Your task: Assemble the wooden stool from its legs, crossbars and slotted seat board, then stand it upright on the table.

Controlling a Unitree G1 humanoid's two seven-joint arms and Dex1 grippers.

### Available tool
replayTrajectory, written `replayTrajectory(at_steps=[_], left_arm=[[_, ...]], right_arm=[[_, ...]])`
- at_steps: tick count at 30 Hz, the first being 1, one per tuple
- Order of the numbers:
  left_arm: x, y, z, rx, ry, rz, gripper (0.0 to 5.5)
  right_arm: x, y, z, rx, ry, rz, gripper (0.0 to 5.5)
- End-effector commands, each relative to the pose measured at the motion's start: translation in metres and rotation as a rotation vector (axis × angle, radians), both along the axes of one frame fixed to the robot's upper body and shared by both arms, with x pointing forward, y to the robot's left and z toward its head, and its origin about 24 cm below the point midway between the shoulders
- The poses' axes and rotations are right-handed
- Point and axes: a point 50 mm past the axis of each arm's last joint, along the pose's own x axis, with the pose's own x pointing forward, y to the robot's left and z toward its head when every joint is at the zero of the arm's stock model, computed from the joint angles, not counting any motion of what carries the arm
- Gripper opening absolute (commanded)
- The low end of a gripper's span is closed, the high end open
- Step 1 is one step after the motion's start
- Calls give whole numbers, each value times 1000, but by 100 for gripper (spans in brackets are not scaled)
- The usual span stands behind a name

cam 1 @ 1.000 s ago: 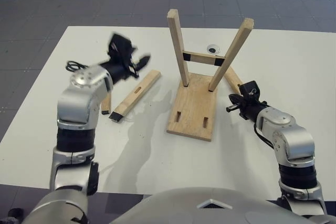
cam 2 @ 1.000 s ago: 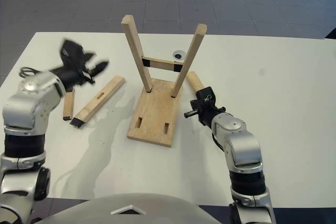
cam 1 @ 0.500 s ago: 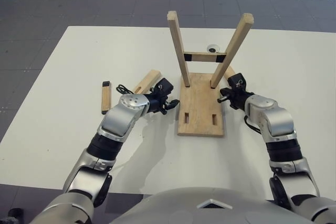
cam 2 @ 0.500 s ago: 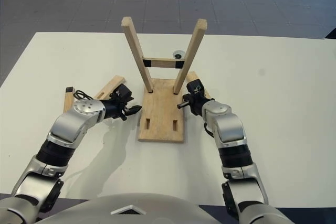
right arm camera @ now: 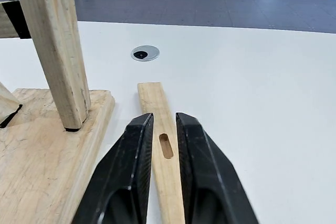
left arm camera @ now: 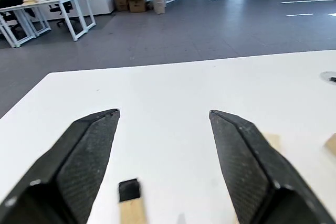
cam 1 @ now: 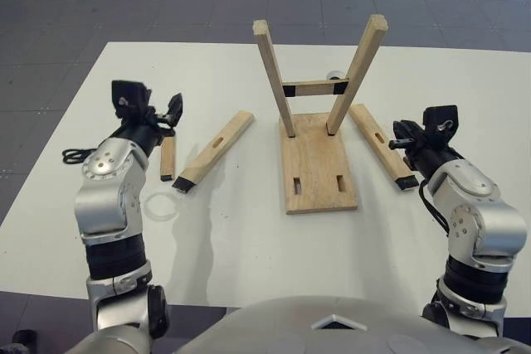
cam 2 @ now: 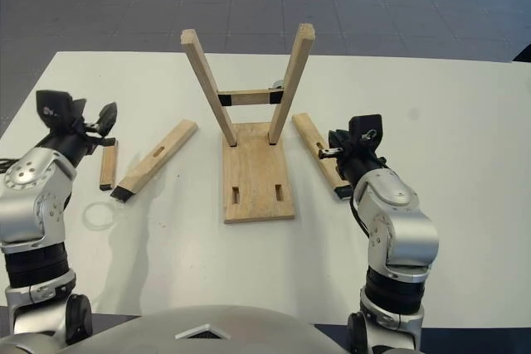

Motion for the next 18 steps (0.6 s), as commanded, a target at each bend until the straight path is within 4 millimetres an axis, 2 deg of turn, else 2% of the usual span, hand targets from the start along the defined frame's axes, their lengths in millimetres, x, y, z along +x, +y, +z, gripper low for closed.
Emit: replayTrajectory(at_steps=[1,4,9,14,17,18], left_arm=[[-17,11,-25,12,129,75,320],[-30,6,-44,-13,246,87,320],[-54,17,-68,3,416,177,320],[-64,3,-82,-73,473,186,320],[-67,0,-86,-120,496,196,284],[-68,1,-87,-130,502,202,253]], right_arm=[[-5,1,-2,-8,21,3,75],[-4,5,-2,-5,29,27,75],[-4,11,-3,-1,49,85,75],[0,15,-1,-1,37,114,75],[1,15,0,-2,32,120,77],[2,16,1,-3,30,122,77]])
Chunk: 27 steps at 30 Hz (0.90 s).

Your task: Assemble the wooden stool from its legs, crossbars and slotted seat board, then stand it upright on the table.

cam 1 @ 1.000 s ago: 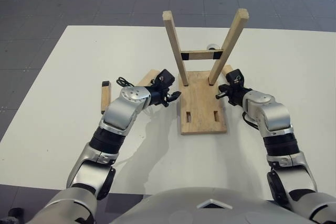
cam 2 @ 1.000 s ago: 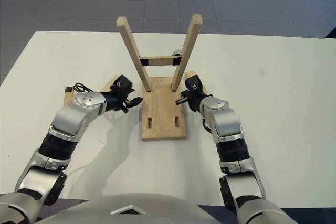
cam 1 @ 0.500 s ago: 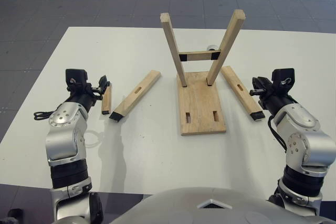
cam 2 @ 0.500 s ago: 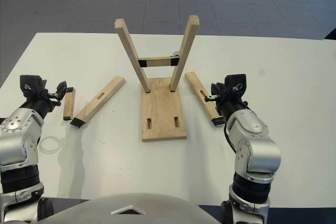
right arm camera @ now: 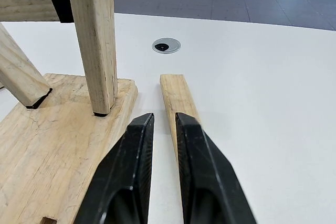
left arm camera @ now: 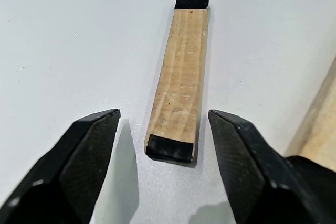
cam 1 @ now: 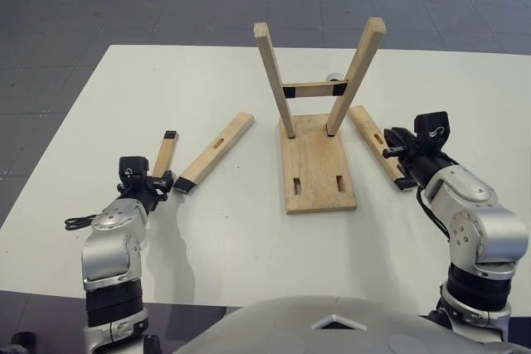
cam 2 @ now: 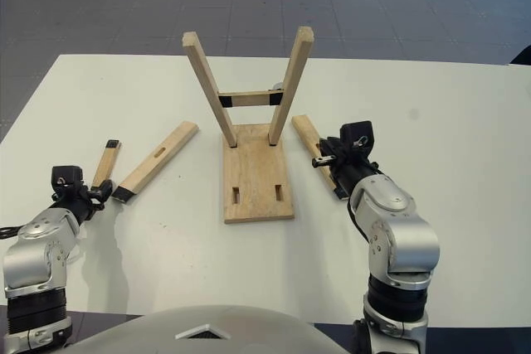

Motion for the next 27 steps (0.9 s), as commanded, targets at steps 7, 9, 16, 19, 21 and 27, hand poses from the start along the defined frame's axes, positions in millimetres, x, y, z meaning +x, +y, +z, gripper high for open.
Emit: replayTrajectory(at_steps=[7,9,16,19,21,27], left_arm=[[-11,-3,-24,-89,149,34,136],[-6,-6,-21,-84,128,14,132],[73,-26,42,-106,-301,-106,132],[98,-27,81,-74,-533,-151,132],[105,-32,116,-28,-715,-239,132],[98,-86,205,-48,-1090,-640,132]], right_arm=[[6,2,6,6,-17,18,77],[7,2,7,5,-21,17,77],[9,-16,13,61,-41,-19,77],[14,-38,29,182,-75,-54,77],[14,-36,47,315,-123,-4,94],[24,0,119,595,-346,232,199]])
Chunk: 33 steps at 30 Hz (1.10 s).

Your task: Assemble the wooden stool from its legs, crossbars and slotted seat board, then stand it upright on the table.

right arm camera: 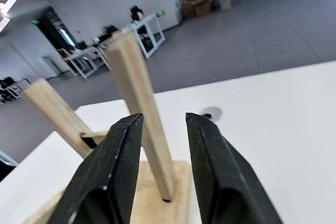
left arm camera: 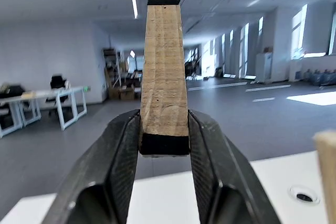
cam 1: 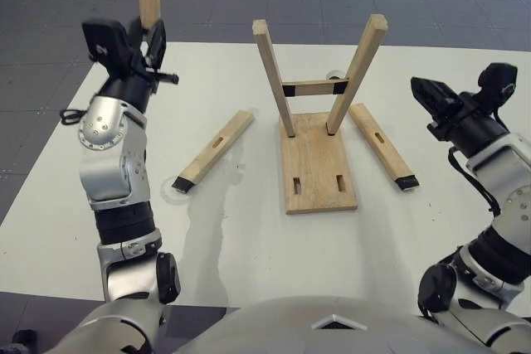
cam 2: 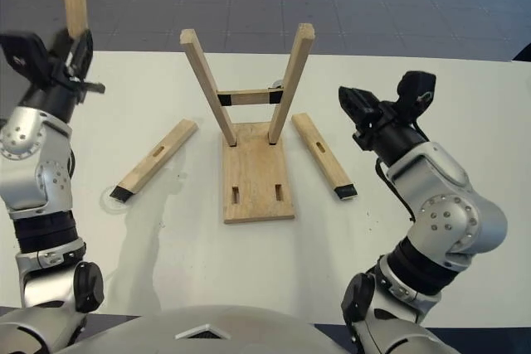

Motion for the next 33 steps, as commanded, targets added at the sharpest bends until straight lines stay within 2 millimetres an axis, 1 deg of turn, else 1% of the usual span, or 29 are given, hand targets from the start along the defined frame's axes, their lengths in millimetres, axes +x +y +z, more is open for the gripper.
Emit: replayTrajectory(at_steps=[1,2,3,5,8,10,13,16,21,23,24,25,29,30,31,33], left_arm=[[-9,-43,43,36,-147,-283,132],[-13,-53,47,53,-158,-353,132],[-15,-59,48,74,-160,-398,132],[-19,-72,46,123,-136,-490,132],[-23,-89,36,154,-85,-580,132],[-26,-93,30,159,-70,-595,132],[-28,-94,27,167,-65,-591,132],[-27,-95,25,172,-56,-594,132],[-29,-94,21,179,-46,-603,132],[-29,-93,20,193,-49,-610,132],[-30,-93,20,203,-52,-615,132],[-31,-92,20,221,-59,-621,132],[-30,-89,23,255,-81,-607,132],[-30,-88,24,266,-93,-595,132],[-31,-87,26,279,-109,-581,132],[-31,-87,28,295,-134,-562,132]], right_arm=[[14,31,56,152,-182,149,219],[19,42,69,194,-206,212,226],[23,50,75,219,-208,255,227],[32,66,85,257,-203,332,227],[36,84,94,287,-214,405,227],[37,94,97,319,-221,442,227],[38,106,101,363,-224,471,227],[37,111,103,403,-233,490,227],[37,112,106,432,-242,487,227],[38,111,107,431,-239,484,203],[39,111,107,430,-237,482,179],[39,110,108,428,-235,478,167],[41,107,108,420,-229,465,87],[41,108,107,412,-224,460,58],[42,108,105,387,-218,447,44],[43,108,101,342,-207,418,43]])
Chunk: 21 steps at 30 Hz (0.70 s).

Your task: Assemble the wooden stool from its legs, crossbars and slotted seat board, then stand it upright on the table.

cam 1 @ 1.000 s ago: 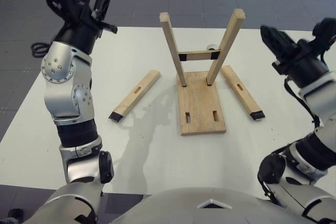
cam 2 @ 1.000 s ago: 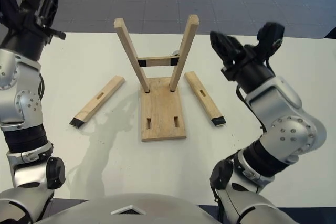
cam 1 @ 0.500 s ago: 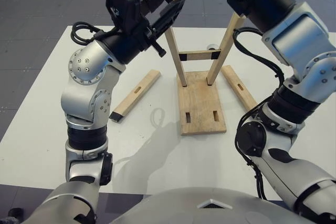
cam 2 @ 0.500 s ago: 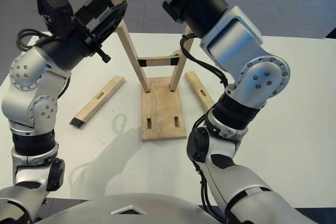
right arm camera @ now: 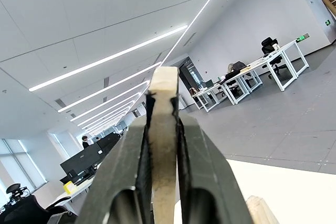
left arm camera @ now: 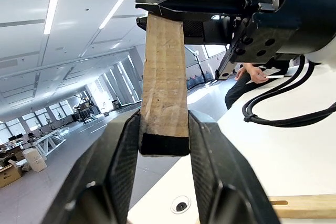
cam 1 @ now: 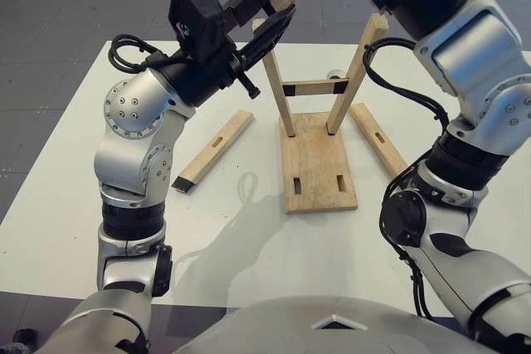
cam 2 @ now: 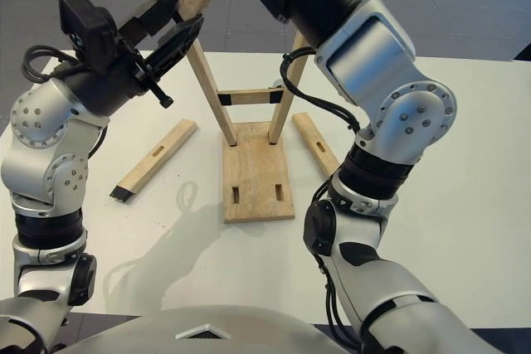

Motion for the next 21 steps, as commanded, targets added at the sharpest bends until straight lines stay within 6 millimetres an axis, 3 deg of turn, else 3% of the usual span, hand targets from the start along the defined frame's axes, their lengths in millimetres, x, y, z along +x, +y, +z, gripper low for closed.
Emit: replayTrajectory(at_steps=[1,6,10,13,16,18,21], left_arm=[[-2,2,4,28,-66,33,132],[-4,2,4,60,-158,42,132],[-5,0,1,73,-206,21,229],[-10,13,-5,94,-207,37,248],[-17,30,-30,171,-108,47,248],[-17,41,-45,210,-75,87,248],[-12,42,-51,205,-58,124,248]], right_arm=[[2,-1,-3,-90,-4,-63,43],[2,-1,-5,-89,-5,-81,43],[4,-6,-2,89,73,-19,41],[7,-20,-6,111,112,-53,41],[-5,-46,-16,37,119,-100,41],[-24,-68,-34,-116,135,-114,41],[-49,-91,-70,-413,223,-154,41]])
